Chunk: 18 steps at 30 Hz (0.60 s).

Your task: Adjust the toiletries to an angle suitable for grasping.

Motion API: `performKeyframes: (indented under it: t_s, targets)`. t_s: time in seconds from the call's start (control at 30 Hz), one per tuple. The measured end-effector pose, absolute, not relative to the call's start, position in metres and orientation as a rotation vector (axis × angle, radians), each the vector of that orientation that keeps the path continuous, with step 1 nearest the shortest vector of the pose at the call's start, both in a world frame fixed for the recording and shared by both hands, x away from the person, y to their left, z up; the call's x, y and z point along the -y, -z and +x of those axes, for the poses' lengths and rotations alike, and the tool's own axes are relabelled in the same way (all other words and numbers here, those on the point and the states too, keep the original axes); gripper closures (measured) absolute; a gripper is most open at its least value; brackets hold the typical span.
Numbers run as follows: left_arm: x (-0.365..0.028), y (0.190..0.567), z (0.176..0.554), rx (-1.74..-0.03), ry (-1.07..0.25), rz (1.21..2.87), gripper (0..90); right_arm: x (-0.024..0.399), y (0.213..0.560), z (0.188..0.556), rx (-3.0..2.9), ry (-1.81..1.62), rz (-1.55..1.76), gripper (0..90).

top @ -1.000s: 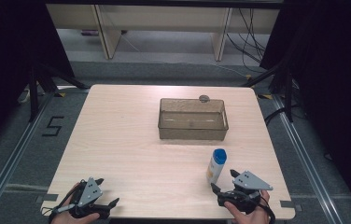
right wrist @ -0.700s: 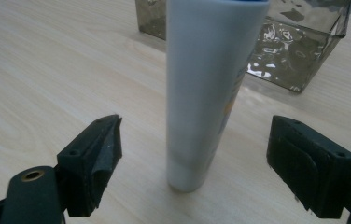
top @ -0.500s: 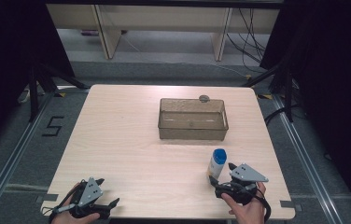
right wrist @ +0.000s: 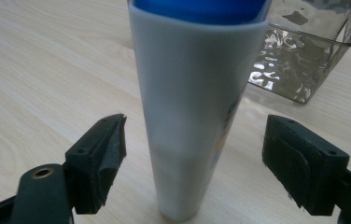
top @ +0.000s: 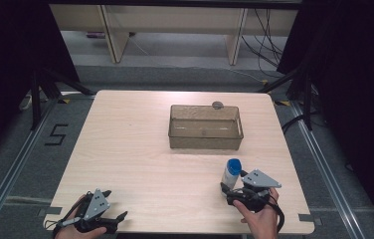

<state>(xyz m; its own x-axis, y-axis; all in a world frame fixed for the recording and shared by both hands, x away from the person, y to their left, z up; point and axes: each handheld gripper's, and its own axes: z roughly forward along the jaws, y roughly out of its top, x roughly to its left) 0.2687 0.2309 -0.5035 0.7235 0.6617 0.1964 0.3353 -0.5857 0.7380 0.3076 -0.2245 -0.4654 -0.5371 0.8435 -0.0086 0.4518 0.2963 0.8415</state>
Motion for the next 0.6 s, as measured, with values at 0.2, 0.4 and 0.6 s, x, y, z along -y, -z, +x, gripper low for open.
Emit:
performKeyframes:
  t_s: [0.2,0.4,0.6]
  targets:
    - [-0.231,0.504,0.269,-0.750,-0.598,2.224,14.9,0.225,0.466,0.313,-2.112,-1.144,1.125,23.9]
    - [-0.232,0.503,0.269,-0.742,-0.608,2.241,14.9,0.221,0.466,0.312,-2.116,-1.163,1.216,25.3]
    - [-0.229,0.505,0.269,-0.773,-0.606,2.191,14.9,0.225,0.467,0.318,-2.111,-1.161,1.145,26.8]
